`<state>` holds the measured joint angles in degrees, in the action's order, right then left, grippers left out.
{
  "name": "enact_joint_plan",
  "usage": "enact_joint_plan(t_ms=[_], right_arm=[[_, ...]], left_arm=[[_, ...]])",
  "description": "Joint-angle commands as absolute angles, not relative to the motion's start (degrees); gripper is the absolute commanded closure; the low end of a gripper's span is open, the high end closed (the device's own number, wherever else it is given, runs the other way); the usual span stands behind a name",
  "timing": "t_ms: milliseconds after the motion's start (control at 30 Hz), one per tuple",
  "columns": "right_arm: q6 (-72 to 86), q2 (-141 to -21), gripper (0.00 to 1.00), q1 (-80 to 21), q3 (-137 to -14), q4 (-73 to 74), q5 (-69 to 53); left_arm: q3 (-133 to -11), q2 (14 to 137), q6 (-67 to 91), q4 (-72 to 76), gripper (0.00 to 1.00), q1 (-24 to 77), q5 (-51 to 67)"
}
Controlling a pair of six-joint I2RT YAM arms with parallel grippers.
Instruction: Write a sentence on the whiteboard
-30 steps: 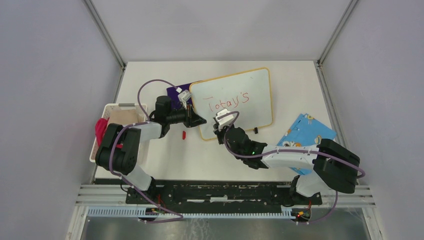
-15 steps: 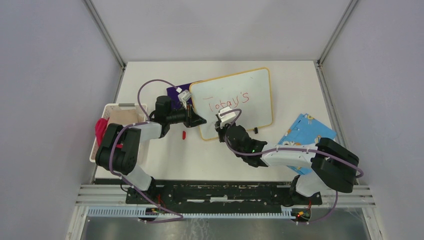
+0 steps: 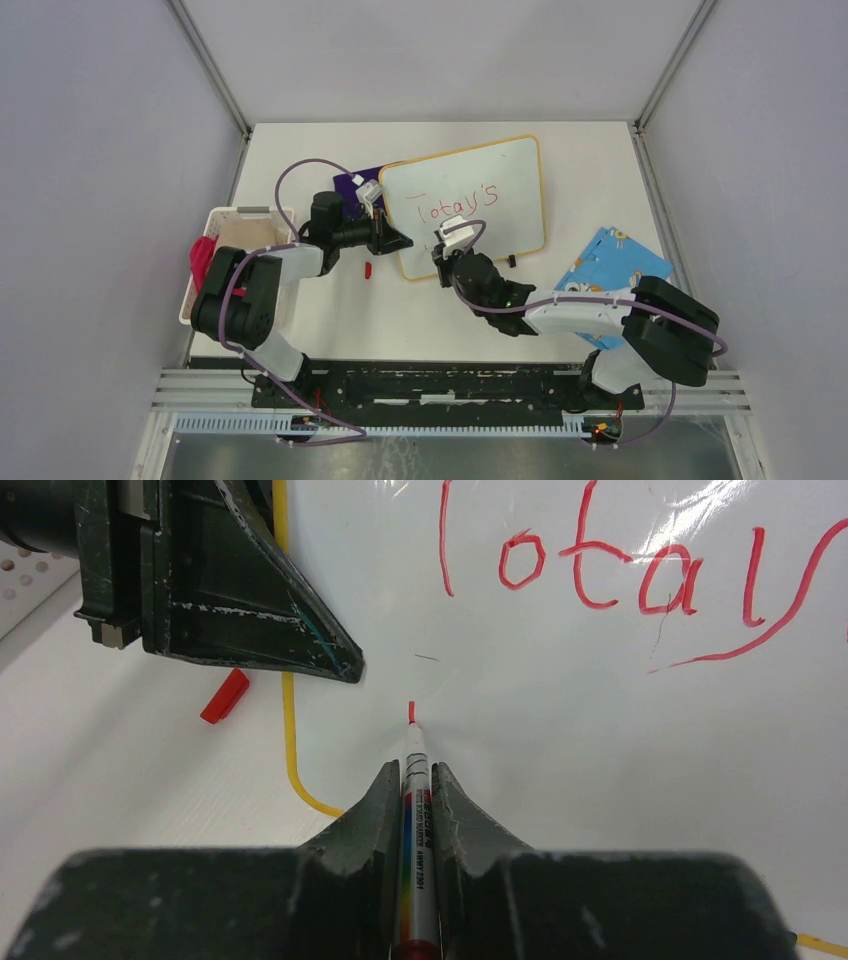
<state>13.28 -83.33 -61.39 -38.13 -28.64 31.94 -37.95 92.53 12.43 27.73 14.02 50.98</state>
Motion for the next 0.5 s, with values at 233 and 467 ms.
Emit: enact_joint_plan(t_ms=[233, 467], right_arm=[[14.6, -80.6, 1.00, -61.0, -35.4, -28.1, 33.4], [14.4, -77.8, 1.00, -61.1, -35.2, -30.0, 31.6]], left_arm=[[-37.5, 95.1, 6.4, 21.5, 0.98, 14.5, 41.0], [-37.6, 95.0, 6.4, 21.5, 0.98, 14.6, 41.0]])
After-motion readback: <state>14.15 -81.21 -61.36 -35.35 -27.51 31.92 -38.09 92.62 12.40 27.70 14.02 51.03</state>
